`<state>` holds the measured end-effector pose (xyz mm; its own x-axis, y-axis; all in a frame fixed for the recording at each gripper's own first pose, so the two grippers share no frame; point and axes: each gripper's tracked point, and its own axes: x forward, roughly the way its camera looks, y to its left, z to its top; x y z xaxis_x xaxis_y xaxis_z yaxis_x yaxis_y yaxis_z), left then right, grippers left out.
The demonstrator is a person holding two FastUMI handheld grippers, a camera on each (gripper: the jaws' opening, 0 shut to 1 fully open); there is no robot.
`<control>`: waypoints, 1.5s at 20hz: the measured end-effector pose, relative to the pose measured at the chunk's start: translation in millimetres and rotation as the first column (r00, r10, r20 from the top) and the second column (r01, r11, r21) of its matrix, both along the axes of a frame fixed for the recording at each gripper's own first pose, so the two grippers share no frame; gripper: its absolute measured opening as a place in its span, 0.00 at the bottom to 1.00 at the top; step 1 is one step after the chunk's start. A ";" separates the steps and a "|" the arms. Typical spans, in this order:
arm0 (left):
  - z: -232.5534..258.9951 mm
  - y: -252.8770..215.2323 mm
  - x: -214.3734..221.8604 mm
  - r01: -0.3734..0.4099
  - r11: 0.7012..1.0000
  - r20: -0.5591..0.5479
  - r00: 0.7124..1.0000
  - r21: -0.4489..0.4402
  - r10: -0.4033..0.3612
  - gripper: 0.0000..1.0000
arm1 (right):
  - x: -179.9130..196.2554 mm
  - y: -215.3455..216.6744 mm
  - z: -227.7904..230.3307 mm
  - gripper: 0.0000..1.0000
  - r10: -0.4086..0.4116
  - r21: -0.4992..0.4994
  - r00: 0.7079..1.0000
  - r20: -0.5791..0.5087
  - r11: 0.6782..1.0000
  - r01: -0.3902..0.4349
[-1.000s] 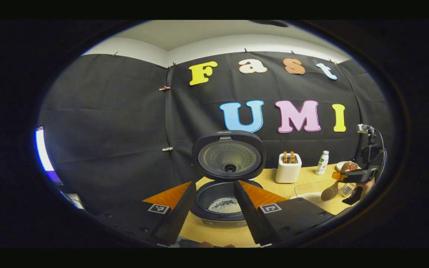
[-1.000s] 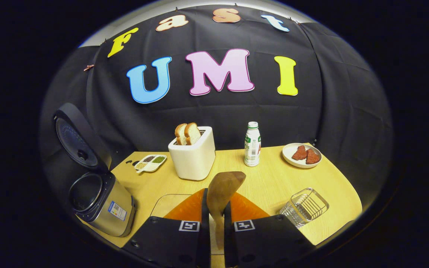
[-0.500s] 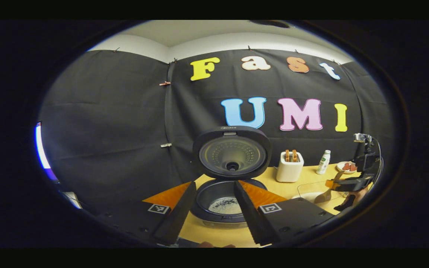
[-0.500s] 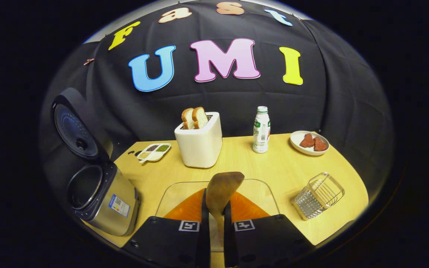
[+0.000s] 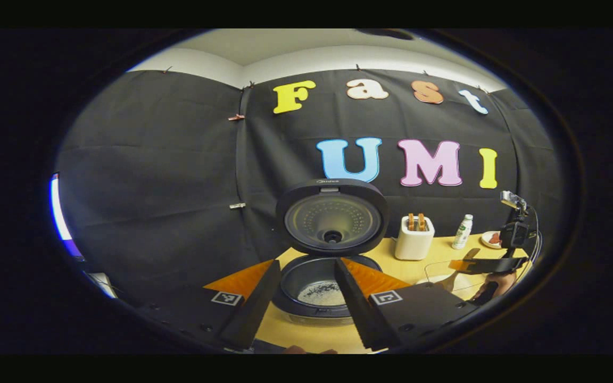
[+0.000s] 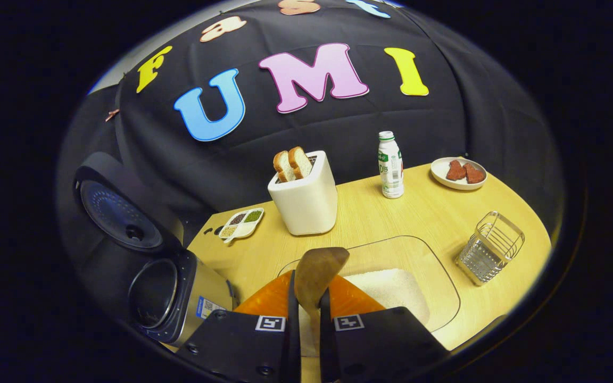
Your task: Close the left gripper, press the button to open the rice cooker; take a wooden spoon from the chopstick holder with the right hand, scoop a spoonful of rice and pour it into the rice cooker, then put the wooden spoon back into the chopstick holder.
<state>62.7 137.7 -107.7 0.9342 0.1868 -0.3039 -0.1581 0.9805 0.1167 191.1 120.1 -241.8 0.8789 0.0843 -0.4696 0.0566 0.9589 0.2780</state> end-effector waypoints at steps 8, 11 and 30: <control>14.4 -6.5 -0.7 0.025 0.999 0.017 1.000 0.022 -0.026 0.73 | 2.1 -21.5 1.7 0.18 -0.140 0.215 0.989 -0.057 0.965 0.149; 17.6 -10.7 -0.6 0.031 0.999 0.018 0.999 0.023 -0.032 0.73 | 5.2 -35.5 8.5 0.19 -0.200 0.290 0.978 -0.064 0.934 0.210; 29.4 -19.0 -6.0 0.026 0.998 0.059 0.998 -0.055 -0.023 0.74 | 12.1 -3.4 102.0 0.18 -0.153 0.495 0.988 0.022 0.861 0.122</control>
